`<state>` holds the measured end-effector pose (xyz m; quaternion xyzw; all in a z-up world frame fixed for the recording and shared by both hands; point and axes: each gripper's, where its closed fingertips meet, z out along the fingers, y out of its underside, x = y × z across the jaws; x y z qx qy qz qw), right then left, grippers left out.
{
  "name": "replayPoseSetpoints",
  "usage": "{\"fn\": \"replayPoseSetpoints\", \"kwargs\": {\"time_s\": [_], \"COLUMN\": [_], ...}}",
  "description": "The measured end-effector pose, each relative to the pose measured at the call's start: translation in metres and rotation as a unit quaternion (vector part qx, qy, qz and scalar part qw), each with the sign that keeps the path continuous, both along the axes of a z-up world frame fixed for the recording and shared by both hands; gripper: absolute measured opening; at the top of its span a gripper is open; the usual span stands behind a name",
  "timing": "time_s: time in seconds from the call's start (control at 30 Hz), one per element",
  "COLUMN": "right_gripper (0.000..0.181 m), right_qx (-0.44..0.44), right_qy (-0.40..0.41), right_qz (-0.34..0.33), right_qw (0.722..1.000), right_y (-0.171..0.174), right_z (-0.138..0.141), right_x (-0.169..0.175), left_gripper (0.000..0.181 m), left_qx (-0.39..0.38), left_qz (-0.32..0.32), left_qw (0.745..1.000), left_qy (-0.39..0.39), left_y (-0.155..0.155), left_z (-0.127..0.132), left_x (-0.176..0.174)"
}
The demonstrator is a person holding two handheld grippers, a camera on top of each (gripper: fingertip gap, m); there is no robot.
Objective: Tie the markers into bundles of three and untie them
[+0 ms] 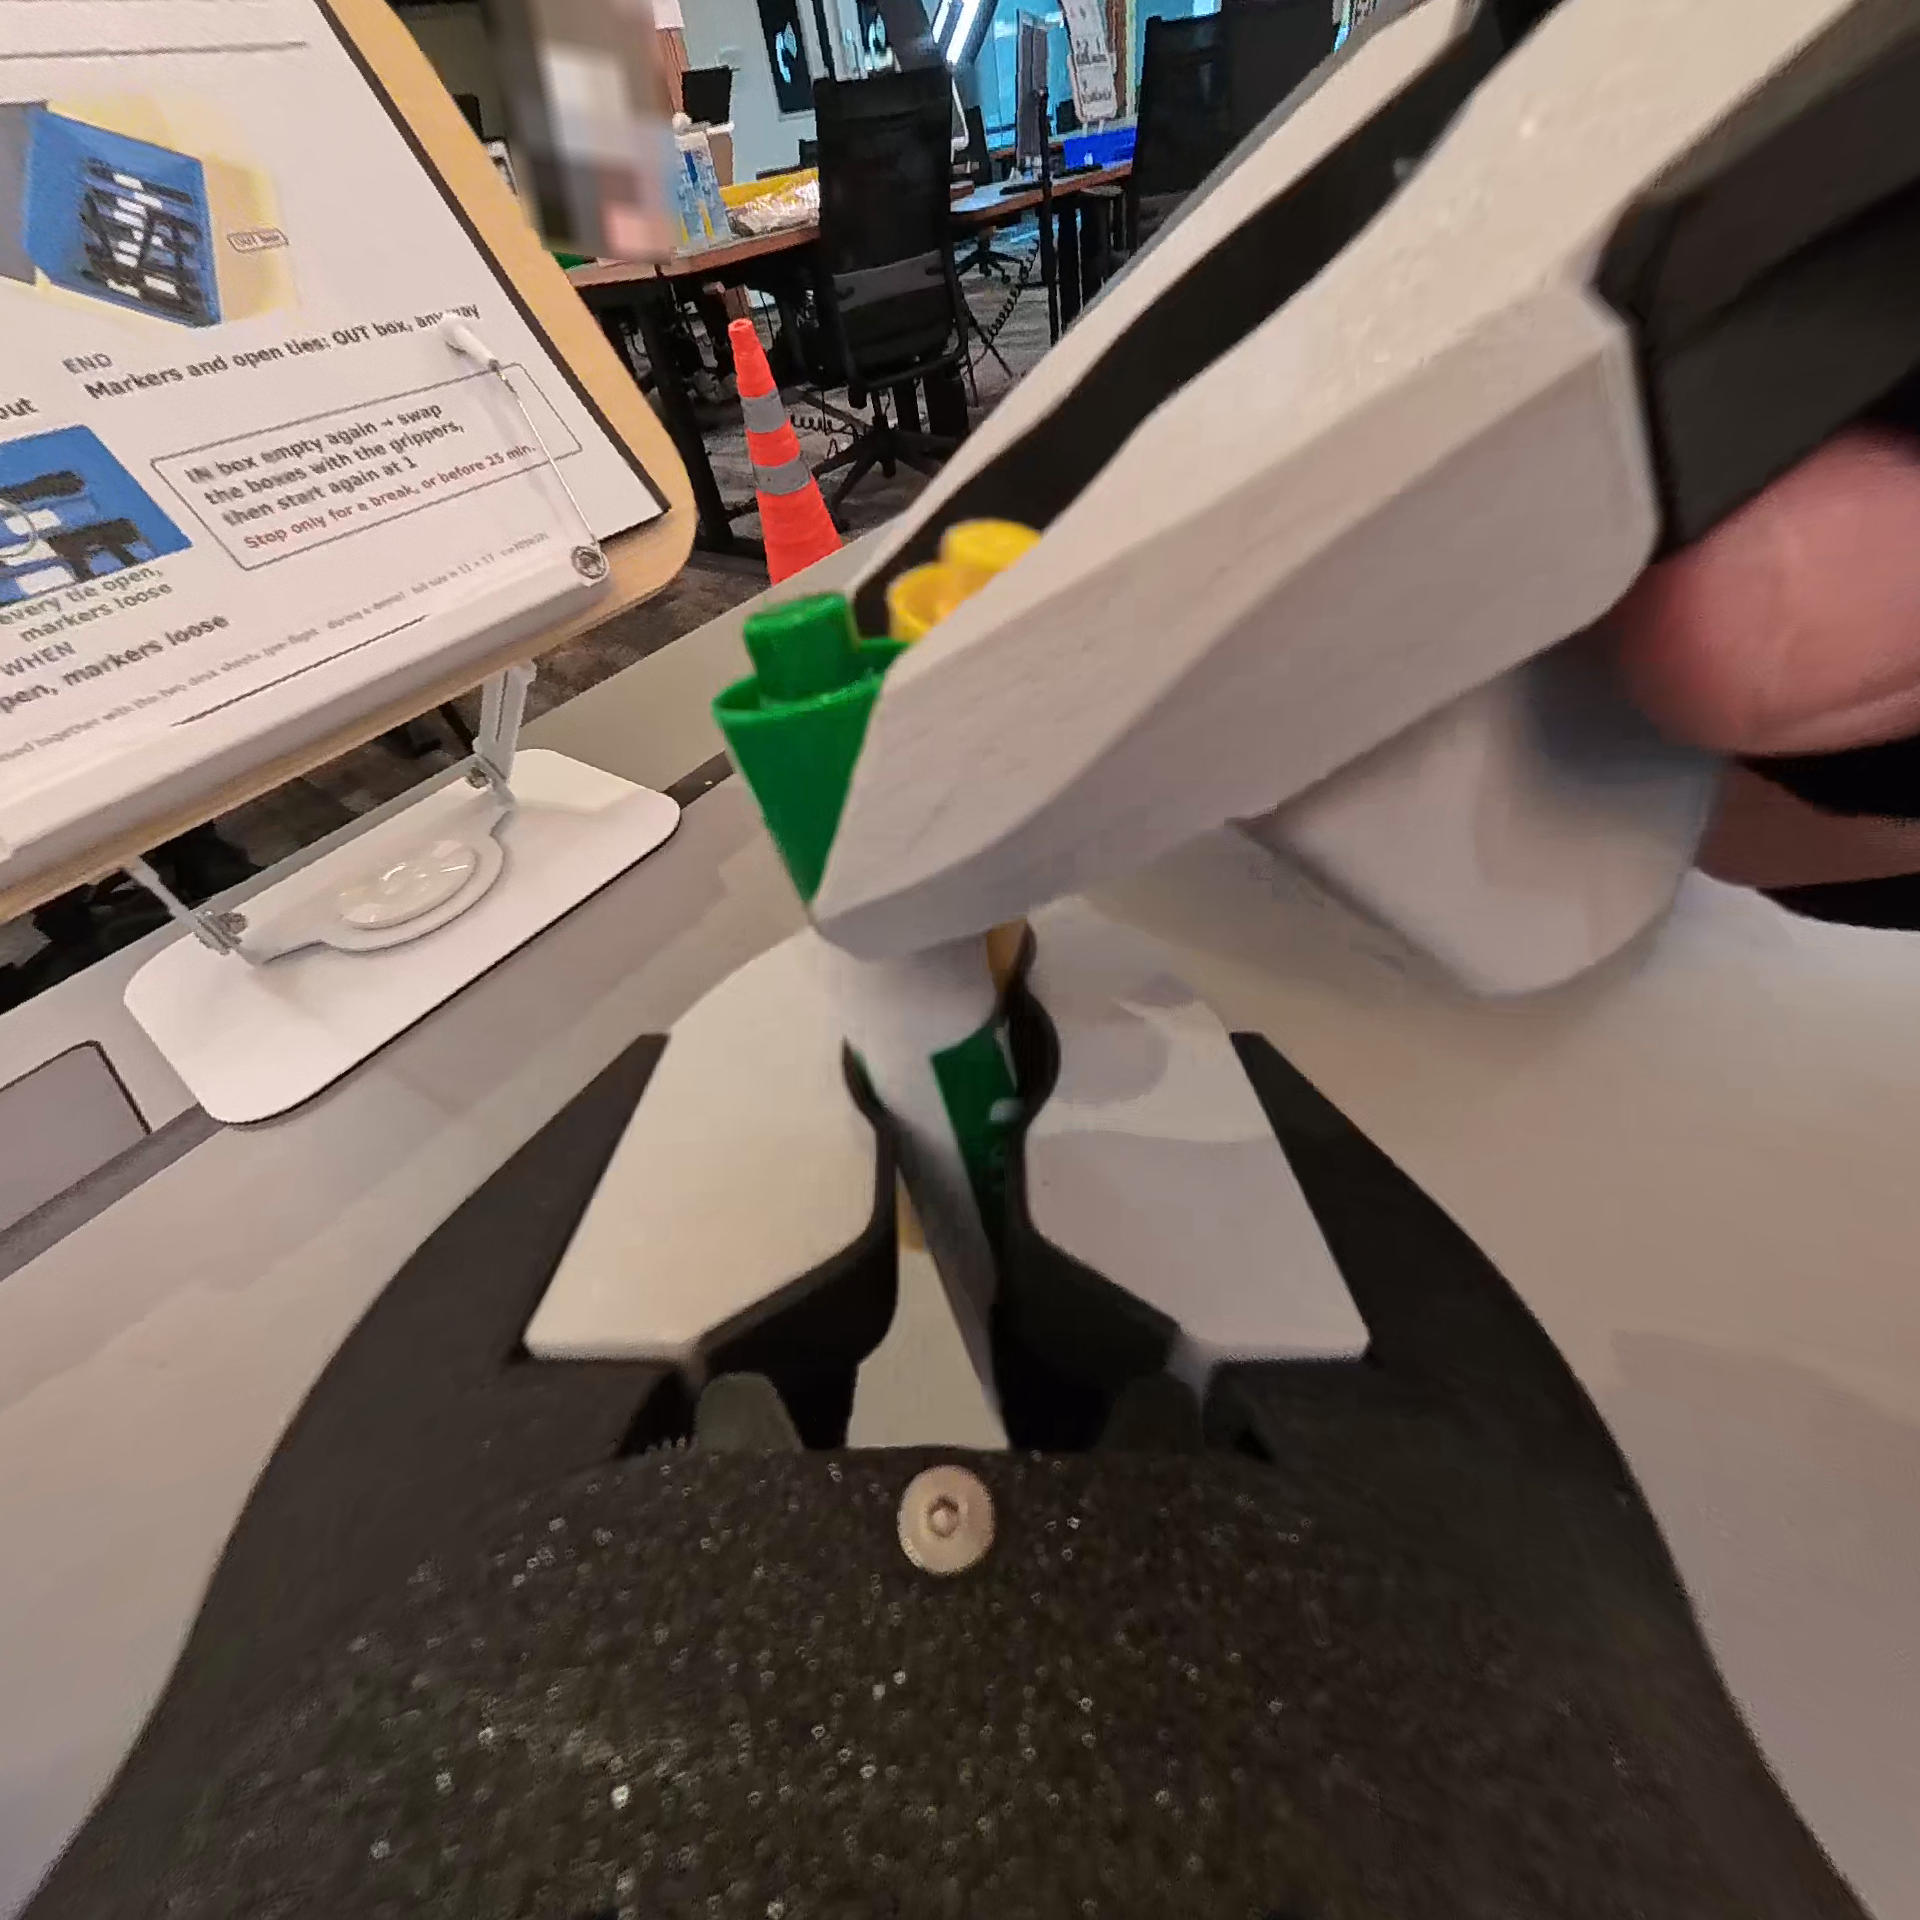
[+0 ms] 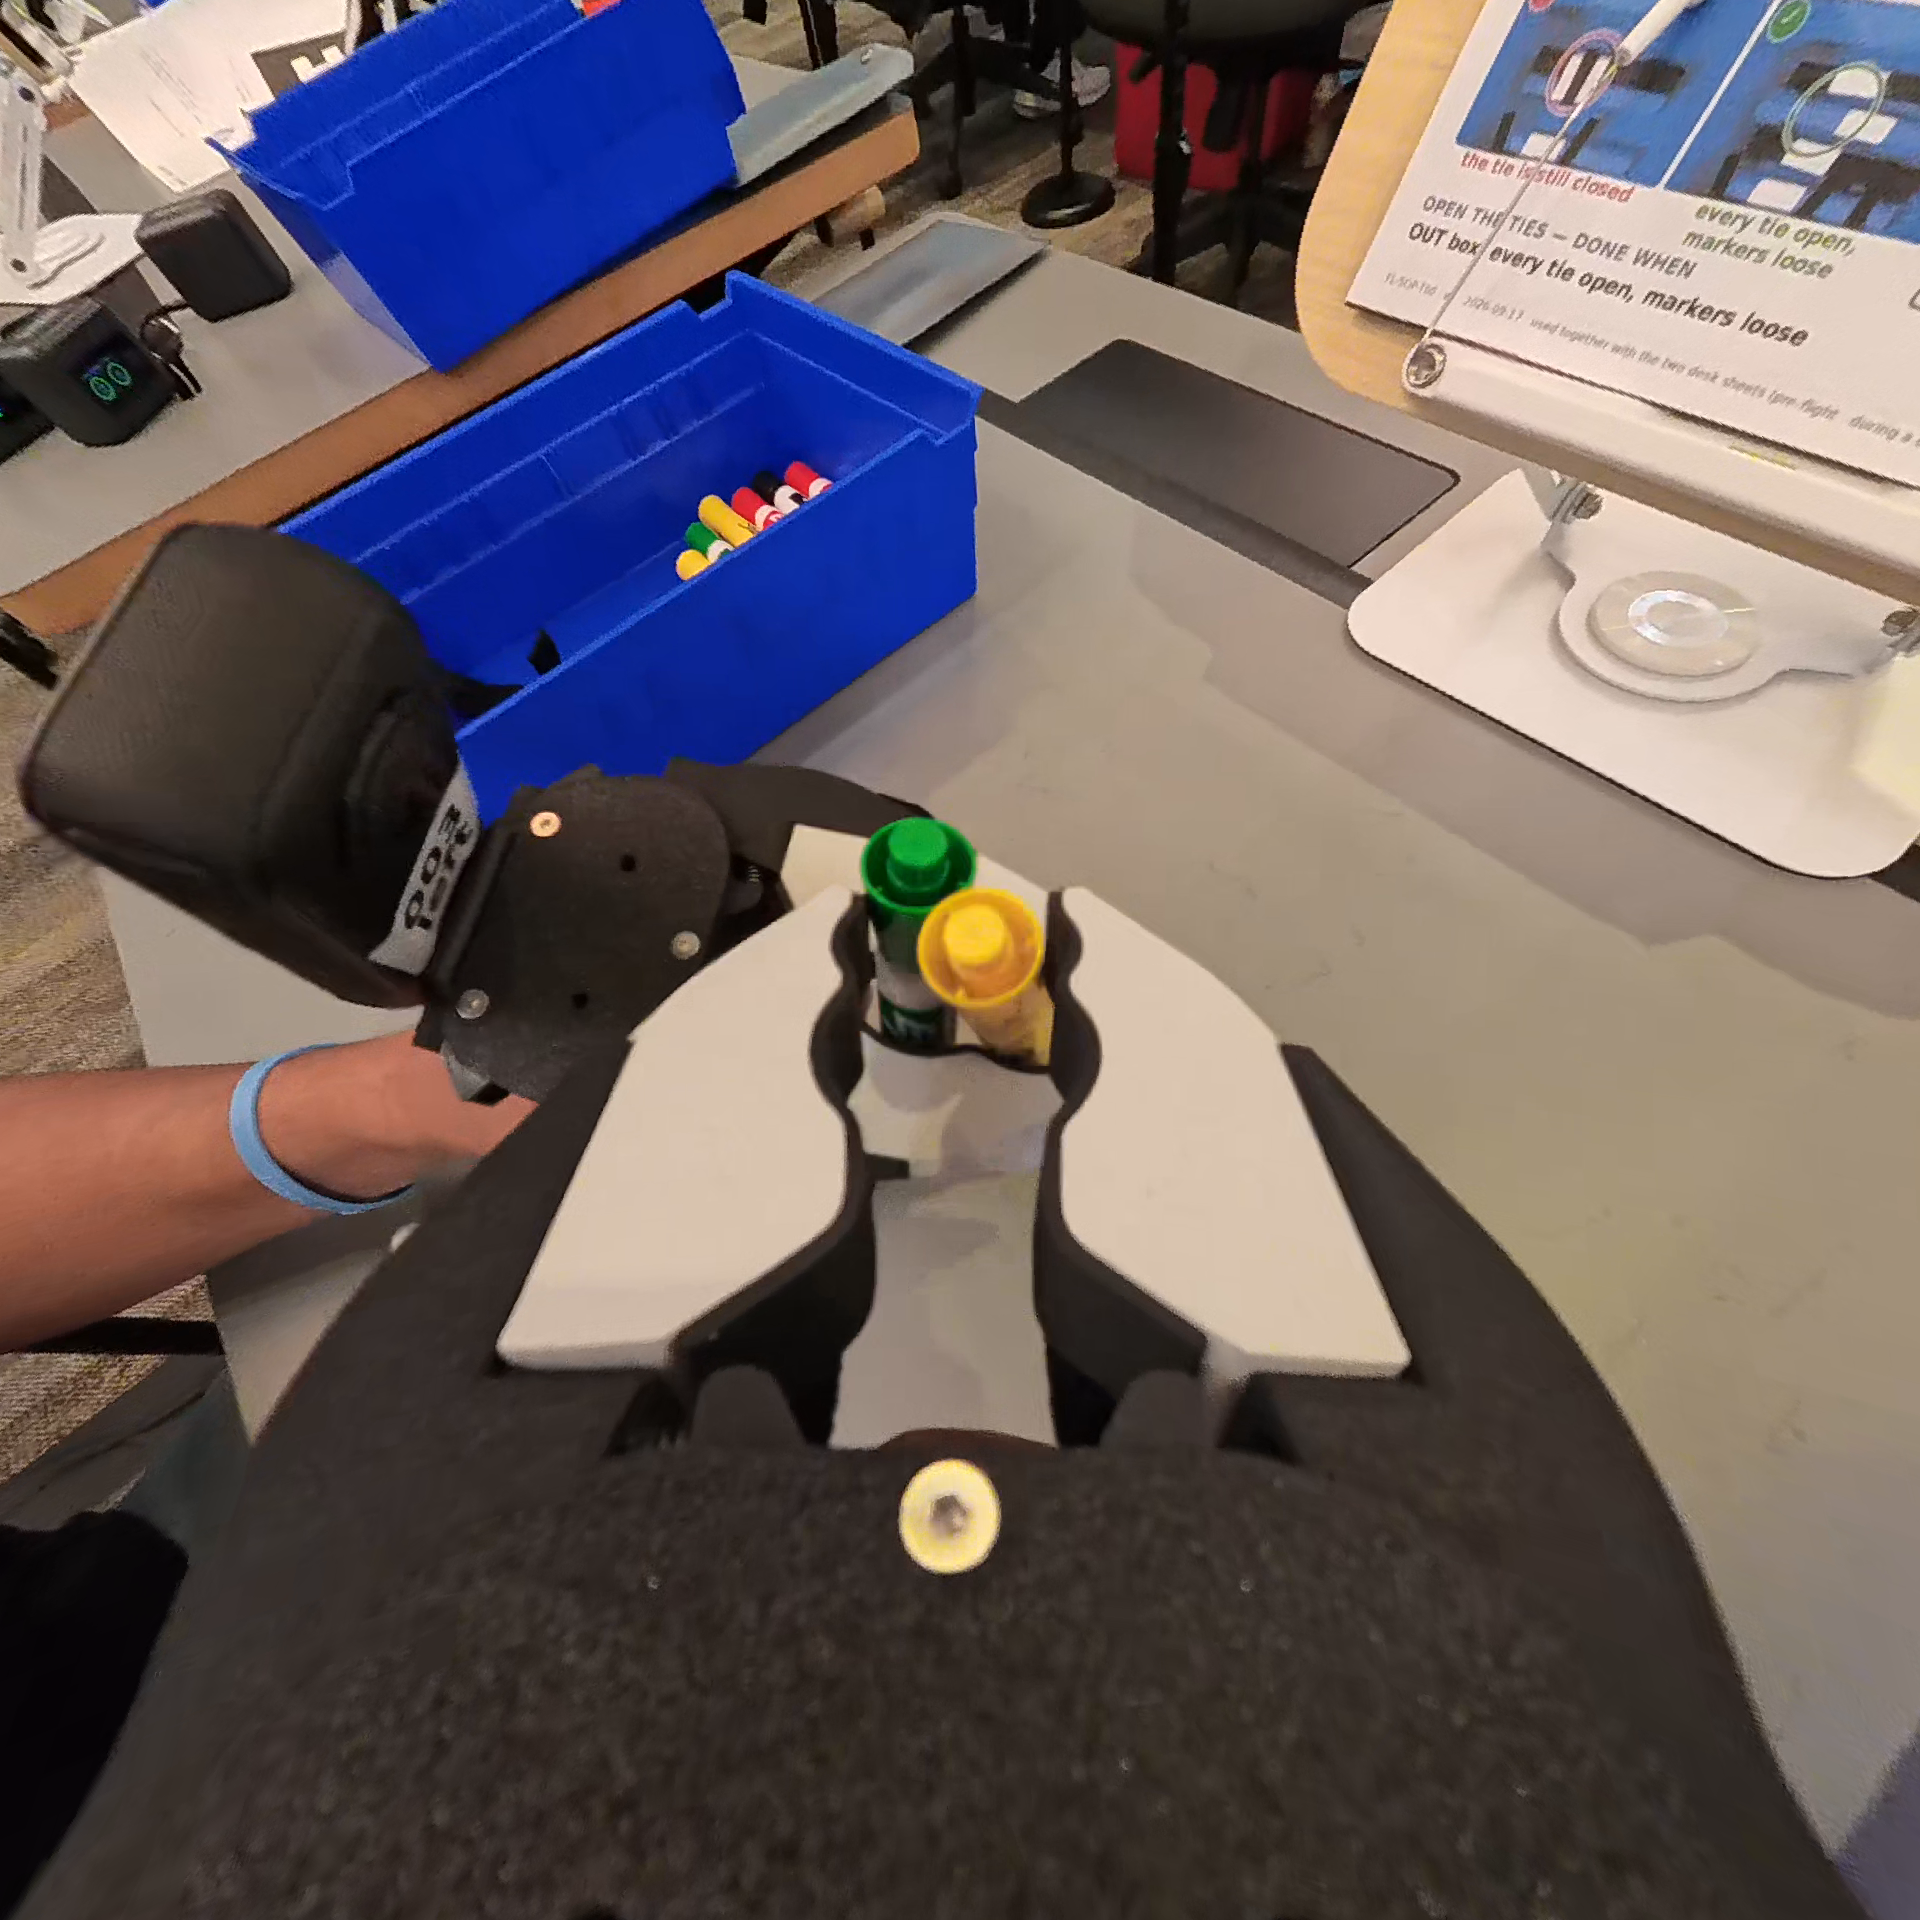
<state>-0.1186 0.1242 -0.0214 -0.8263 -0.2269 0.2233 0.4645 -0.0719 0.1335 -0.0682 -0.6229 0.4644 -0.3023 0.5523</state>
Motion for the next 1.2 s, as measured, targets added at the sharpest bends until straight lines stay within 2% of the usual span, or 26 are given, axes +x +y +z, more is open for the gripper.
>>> {"fn": "replayPoseSetpoints", "kwargs": {"time_s": [0.13, 0.33, 0.53, 0.8, 0.93, 1.1, 1.2], "right_gripper": [0.029, 0.023, 0.017, 0.017, 0.017, 0.017, 0.017], "right_qx": [-0.005, -0.002, 0.006, 0.025, 0.031, 0.027, 0.028], "right_qy": [0.027, 0.031, 0.047, 0.051, 0.055, 0.083, 0.068], "right_qz": [0.022, 0.080, 0.110, 0.115, 0.116, 0.123, 0.131], "right_qw": [0.999, 0.996, 0.993, 0.992, 0.991, 0.989, 0.989], "right_y": [-0.007, -0.016, -0.012, -0.012, -0.012, -0.010, -0.010], "right_z": [0.003, 0.002, 0.002, 0.000, 0.003, 0.008, 0.006], "right_x": [0.002, 0.000, 0.004, 0.000, -0.006, -0.013, -0.016], "left_gripper": [0.015, 0.015, 0.014, 0.015, 0.027, 0.024, 0.013], "left_qx": [-0.009, -0.031, -0.041, -0.036, -0.046, -0.039, -0.052], "left_qz": [-0.004, -0.045, -0.057, -0.064, -0.067, -0.055, -0.048], "left_qw": [1.000, 0.998, 0.997, 0.997, 0.997, 0.998, 0.997], "left_qy": [-0.013, -0.028, -0.025, 0.005, 0.018, 0.016, 0.015], "left_y": [-0.003, -0.015, -0.018, -0.016, -0.016, -0.012, -0.006], "left_z": [0.005, 0.009, 0.009, 0.006, 0.002, 0.003, 0.002], "left_x": [-0.004, -0.004, -0.008, -0.011, -0.010, -0.012, -0.016]}}
